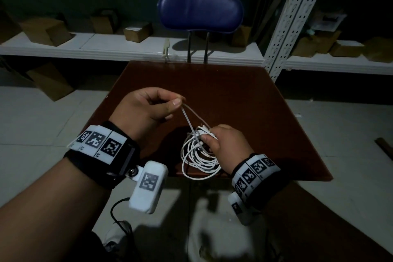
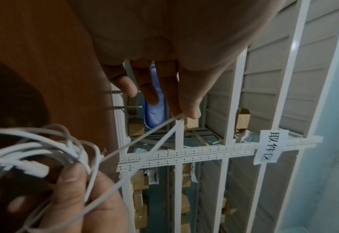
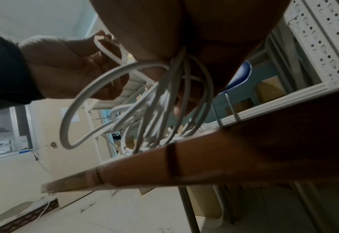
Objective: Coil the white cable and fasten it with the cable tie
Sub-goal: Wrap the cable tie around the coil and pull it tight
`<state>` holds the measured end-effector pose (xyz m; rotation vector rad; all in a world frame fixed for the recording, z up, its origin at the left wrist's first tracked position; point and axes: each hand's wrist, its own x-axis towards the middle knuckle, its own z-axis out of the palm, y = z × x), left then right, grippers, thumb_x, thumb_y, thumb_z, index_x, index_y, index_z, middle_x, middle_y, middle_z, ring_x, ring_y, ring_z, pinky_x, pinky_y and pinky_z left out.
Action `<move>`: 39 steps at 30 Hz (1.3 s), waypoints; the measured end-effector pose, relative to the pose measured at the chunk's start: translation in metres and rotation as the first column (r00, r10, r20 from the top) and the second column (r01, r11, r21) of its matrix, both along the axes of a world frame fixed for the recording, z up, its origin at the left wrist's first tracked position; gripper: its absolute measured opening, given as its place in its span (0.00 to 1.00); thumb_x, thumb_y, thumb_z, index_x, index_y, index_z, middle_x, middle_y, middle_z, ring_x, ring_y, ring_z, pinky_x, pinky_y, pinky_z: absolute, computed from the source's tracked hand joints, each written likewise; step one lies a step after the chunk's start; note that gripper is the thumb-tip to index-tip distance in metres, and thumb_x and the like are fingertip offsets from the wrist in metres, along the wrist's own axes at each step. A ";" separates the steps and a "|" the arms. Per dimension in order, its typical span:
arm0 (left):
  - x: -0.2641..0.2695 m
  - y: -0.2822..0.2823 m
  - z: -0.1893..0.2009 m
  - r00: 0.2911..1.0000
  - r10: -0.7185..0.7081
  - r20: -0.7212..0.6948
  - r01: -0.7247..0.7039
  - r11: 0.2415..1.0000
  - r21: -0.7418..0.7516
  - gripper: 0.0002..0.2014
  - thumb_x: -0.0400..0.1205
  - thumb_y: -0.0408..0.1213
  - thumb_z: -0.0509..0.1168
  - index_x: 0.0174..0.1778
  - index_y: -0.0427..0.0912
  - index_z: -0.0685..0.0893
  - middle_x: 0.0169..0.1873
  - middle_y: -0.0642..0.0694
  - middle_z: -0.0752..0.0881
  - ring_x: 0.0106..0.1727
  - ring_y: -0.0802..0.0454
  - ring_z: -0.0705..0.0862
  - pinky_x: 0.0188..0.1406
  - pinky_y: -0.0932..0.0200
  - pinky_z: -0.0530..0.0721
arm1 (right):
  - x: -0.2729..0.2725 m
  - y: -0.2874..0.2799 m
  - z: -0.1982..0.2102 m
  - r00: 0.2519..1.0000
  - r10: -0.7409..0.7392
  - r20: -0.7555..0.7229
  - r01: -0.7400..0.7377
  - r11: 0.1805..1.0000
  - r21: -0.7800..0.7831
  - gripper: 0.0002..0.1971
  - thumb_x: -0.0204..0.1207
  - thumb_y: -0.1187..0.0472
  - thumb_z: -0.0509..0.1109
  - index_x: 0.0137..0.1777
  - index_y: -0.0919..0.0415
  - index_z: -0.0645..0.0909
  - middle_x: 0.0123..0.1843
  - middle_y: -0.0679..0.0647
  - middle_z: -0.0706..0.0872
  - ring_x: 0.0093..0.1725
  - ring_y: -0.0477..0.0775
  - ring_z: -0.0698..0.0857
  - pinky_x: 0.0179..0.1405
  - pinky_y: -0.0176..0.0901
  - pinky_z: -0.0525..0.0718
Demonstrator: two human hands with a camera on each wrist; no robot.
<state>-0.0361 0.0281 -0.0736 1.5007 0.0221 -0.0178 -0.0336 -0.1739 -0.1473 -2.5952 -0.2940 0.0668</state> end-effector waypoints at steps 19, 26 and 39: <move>-0.008 -0.010 0.000 0.989 -0.122 -0.088 0.103 0.975 -0.198 0.04 0.82 0.25 0.64 0.45 0.28 0.83 0.31 0.45 0.91 0.27 0.58 0.85 0.28 0.66 0.84 | 0.002 -0.004 -0.006 0.995 -0.091 -0.027 0.092 0.995 0.037 0.17 0.86 0.47 0.62 0.55 0.58 0.87 0.49 0.51 0.82 0.46 0.51 0.83 0.42 0.42 0.75; -0.009 -0.016 -0.009 0.993 -0.110 -0.049 0.104 0.987 -0.120 0.04 0.83 0.27 0.65 0.49 0.28 0.83 0.39 0.38 0.91 0.29 0.57 0.87 0.28 0.67 0.83 | 0.002 -0.004 -0.005 0.994 -0.107 -0.023 0.108 0.994 0.024 0.16 0.86 0.49 0.62 0.53 0.59 0.85 0.47 0.51 0.80 0.44 0.50 0.80 0.40 0.43 0.72; -0.004 -0.016 -0.031 0.997 -0.056 0.048 0.052 0.994 0.092 0.15 0.70 0.46 0.76 0.51 0.48 0.88 0.41 0.50 0.90 0.41 0.57 0.88 0.39 0.61 0.84 | 0.003 -0.005 -0.007 0.993 -0.115 -0.004 0.115 0.988 0.103 0.15 0.86 0.49 0.62 0.55 0.55 0.87 0.48 0.49 0.82 0.45 0.49 0.79 0.40 0.42 0.71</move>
